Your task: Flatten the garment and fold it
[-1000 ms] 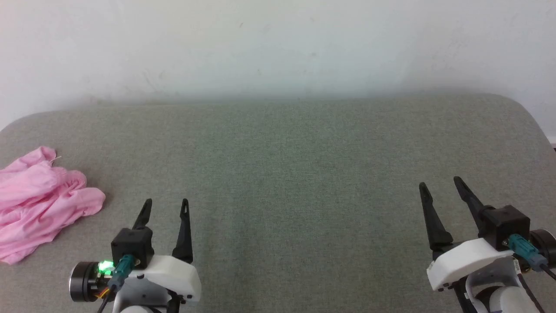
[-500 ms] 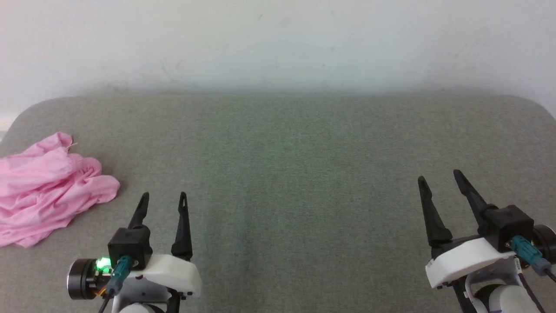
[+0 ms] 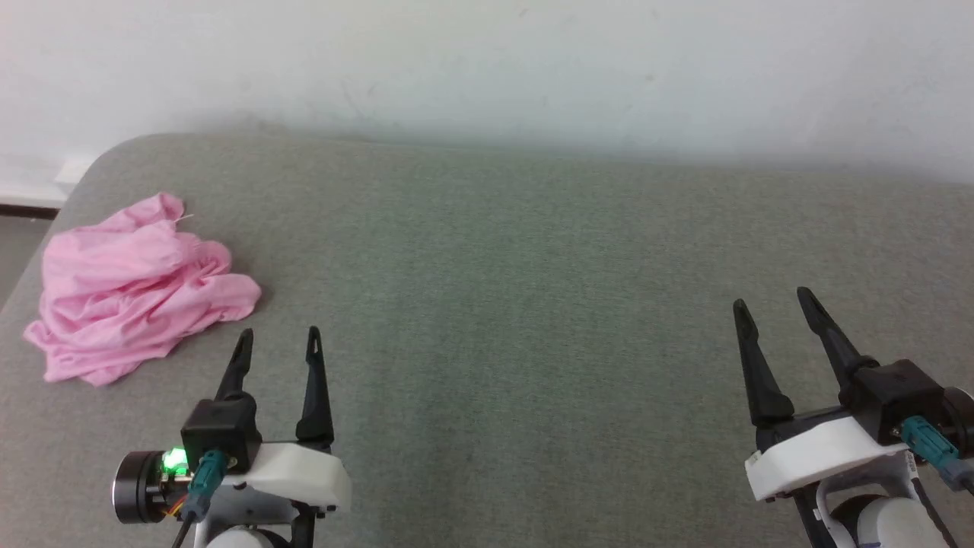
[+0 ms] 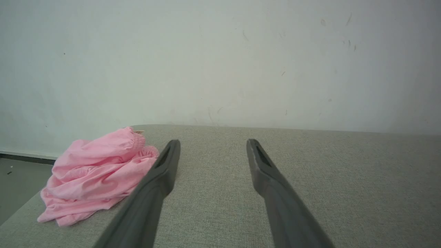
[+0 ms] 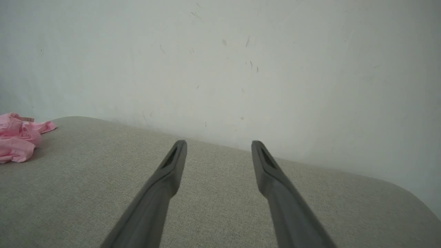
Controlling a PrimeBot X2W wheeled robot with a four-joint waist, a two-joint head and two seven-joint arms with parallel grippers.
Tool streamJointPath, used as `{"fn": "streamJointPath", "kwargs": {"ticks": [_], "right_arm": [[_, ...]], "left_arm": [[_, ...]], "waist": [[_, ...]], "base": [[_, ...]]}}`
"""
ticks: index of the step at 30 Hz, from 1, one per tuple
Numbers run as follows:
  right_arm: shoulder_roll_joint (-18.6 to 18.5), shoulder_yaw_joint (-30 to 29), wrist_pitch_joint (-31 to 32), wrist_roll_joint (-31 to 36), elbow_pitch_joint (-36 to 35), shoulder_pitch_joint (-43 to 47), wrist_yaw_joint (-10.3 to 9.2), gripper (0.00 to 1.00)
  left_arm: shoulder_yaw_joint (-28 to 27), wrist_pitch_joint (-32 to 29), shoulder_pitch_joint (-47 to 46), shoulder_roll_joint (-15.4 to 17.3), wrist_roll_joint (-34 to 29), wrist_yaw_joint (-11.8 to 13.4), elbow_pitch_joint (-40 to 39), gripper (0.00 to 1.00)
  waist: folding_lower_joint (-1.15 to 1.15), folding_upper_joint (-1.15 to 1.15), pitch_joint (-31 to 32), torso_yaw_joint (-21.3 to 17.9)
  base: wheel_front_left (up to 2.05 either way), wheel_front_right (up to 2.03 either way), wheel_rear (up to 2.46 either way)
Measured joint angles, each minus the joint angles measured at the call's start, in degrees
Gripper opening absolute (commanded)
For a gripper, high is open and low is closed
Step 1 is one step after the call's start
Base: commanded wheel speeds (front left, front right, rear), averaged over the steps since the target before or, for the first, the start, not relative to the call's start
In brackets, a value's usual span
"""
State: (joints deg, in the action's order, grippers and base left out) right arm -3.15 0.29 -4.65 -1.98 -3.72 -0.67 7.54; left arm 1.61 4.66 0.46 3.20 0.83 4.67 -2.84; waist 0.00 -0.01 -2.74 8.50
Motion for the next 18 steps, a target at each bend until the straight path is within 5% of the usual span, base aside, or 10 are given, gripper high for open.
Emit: {"fn": "streamJointPath", "kwargs": {"ticks": [18], "right_arm": [[0.02,0.49,-2.07,0.08,-1.9,0.02,0.0,1.0]], "left_arm": [[-0.33,2.04,-0.04,0.0,0.8,3.03,-0.66,1.0]], "waist": [[0.0,0.0,-0.96,8.13]], "base": [[0.0,0.0,0.0]]}}
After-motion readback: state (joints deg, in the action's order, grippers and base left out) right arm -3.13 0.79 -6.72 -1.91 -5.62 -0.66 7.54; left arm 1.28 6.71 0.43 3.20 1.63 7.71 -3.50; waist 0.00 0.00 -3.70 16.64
